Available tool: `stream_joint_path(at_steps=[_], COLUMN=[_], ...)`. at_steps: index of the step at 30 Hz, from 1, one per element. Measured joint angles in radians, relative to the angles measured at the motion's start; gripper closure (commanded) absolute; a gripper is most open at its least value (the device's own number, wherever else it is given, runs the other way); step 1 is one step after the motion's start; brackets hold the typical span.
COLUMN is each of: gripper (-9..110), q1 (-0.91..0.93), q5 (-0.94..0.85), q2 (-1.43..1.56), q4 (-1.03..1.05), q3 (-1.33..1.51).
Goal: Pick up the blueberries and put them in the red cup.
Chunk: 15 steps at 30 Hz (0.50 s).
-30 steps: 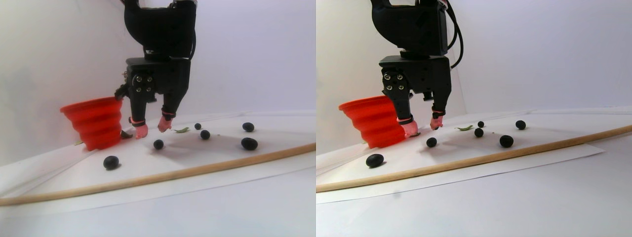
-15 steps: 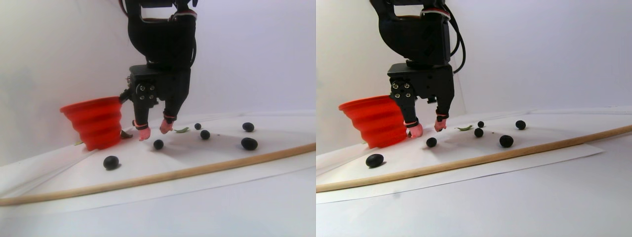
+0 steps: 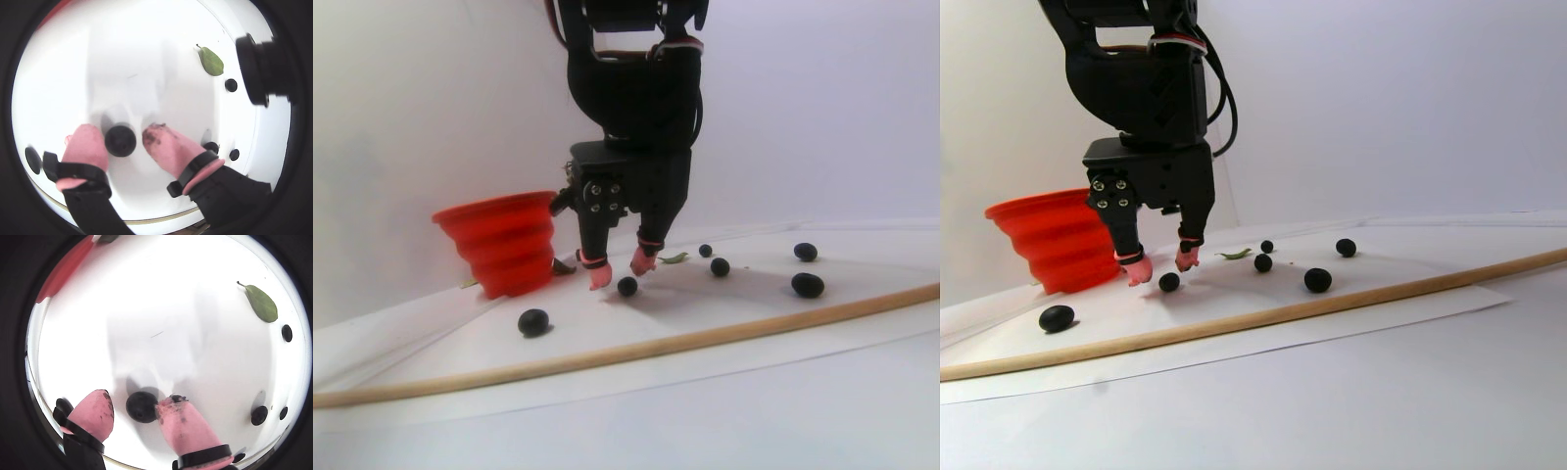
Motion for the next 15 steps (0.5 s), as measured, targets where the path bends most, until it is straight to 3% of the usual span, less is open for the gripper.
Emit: stream_joint_path(at_steps=[15], gripper=[84], q1=[0.006], q5=[-0.009], q2=[-0.061], q4=[-0.035], q3=[-0.017])
